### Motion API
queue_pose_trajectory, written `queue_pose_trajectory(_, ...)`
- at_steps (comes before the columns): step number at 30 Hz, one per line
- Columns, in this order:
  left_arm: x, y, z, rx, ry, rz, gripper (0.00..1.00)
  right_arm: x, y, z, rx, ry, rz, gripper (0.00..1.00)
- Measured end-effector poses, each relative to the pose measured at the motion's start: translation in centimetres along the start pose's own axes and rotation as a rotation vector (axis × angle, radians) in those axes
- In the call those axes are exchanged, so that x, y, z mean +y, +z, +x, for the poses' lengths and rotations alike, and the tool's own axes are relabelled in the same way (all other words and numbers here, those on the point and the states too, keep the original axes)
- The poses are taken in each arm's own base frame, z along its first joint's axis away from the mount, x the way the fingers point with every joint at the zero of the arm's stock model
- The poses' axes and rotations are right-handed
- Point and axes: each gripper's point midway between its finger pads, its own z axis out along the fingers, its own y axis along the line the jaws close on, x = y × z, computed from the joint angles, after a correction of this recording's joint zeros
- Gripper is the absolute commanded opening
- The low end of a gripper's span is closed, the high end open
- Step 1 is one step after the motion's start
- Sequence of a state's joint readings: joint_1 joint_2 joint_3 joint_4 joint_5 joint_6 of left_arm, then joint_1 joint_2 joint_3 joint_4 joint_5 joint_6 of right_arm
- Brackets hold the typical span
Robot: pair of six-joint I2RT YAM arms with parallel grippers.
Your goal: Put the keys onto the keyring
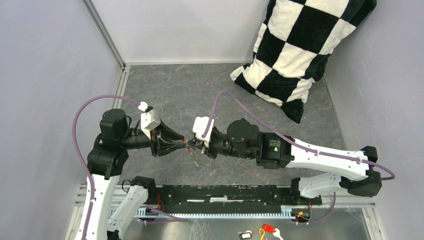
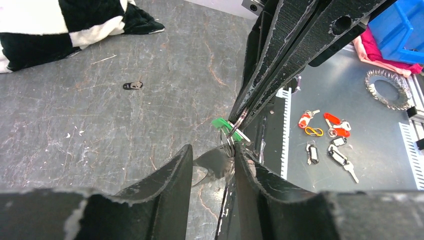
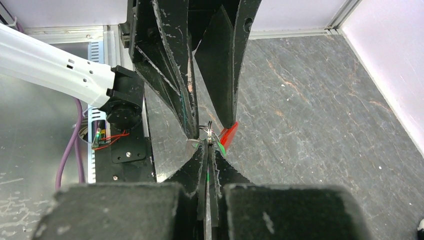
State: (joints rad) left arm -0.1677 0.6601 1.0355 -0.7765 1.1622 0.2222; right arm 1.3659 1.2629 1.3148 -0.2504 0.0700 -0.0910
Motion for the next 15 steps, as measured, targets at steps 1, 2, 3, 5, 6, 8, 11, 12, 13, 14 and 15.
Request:
queue_pose_trajectory(1,0.0,0.0,-0.01,0.0,0.0,0.0,0.4,0.0,-0.01,-0.04,-0.001,0.0,0.0,0.0)
queue_pose_trajectory(2,-0.01,0.0,-0.01,0.0,0.0,0.001,0.38,0.0,0.0,-0.08,0.0,0.001,0.0,0.0)
queue_pose_trajectory(3,-0.02,0.0,-0.02,-0.001,0.001,0.001,0.38,0.0,0.02,-0.13,-0.001,0.001,-0.001,0.0)
queue_pose_trajectory(5,-0.12,0.01,-0.04,-0.002,0.001,0.007,0.36,0.02,0.06,-0.18,-0.002,0.003,-0.002,0.0)
queue_pose_trajectory(6,-0.18,0.01,-0.05,-0.003,0.001,0.011,0.34,0.05,0.08,-0.16,-0.001,0.005,-0.003,0.0)
queue_pose_trajectory(8,-0.31,0.03,-0.08,-0.004,0.0,0.019,0.29,0.14,0.17,-0.14,-0.001,0.009,-0.006,0.0)
queue_pose_trajectory(11,-0.47,0.03,-0.12,-0.006,0.0,0.029,0.09,0.15,0.24,-0.12,-0.001,0.013,-0.007,0.0)
queue_pose_trajectory(12,-0.58,0.03,-0.14,-0.008,0.001,0.035,0.03,0.14,0.24,-0.11,0.0,0.015,-0.006,0.0)
queue_pose_trajectory(13,-0.72,0.04,-0.18,-0.01,0.002,0.043,0.02,0.08,0.24,-0.1,0.0,0.017,-0.004,0.0)
queue_pose_trajectory(14,-0.76,0.04,-0.19,-0.01,0.003,0.046,0.02,0.07,0.24,-0.09,0.0,0.018,-0.004,0.0)
queue_pose_trajectory(15,-0.78,0.03,-0.2,-0.011,0.004,0.047,0.02,0.03,0.24,-0.09,0.0,0.02,-0.003,0.0)
